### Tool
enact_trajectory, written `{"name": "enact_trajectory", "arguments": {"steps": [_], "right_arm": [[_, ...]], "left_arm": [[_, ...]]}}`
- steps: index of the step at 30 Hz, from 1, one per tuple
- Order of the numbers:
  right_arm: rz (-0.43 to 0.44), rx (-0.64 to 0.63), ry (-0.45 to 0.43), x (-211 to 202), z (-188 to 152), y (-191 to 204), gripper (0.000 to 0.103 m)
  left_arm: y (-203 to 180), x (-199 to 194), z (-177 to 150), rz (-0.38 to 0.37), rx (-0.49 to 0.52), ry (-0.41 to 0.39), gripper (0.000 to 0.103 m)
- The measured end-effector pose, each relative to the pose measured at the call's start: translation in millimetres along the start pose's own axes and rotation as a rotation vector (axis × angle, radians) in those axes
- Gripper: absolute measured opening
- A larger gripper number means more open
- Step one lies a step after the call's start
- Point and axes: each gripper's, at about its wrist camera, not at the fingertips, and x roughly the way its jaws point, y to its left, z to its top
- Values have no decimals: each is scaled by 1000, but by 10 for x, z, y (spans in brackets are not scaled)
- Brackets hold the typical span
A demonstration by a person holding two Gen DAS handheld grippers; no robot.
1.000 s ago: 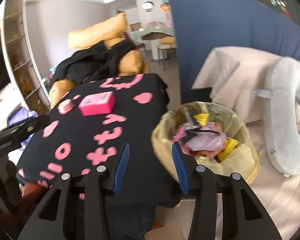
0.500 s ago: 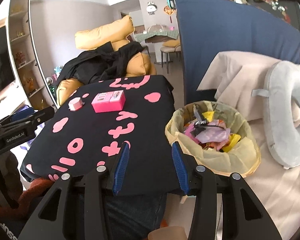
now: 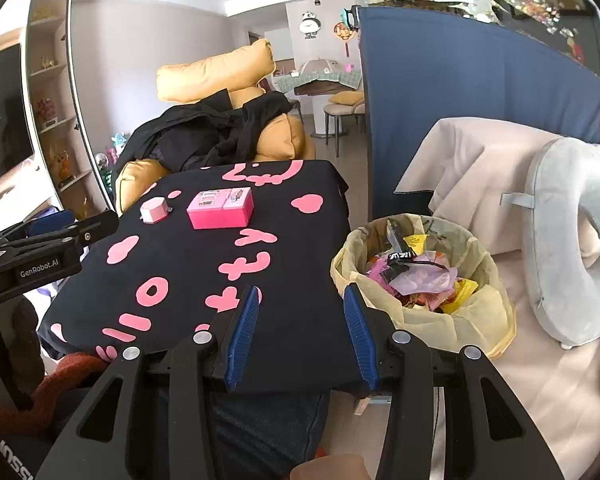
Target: Collect trash
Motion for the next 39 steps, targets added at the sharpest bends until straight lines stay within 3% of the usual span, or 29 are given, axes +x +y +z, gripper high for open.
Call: {"name": "enact_trajectory", "arguments": {"steps": [39], "right_arm": [[10,9,-1,-19,0,-8,43]], "left_arm": [[-2,-9,2,0,-2,-4,84]]}}
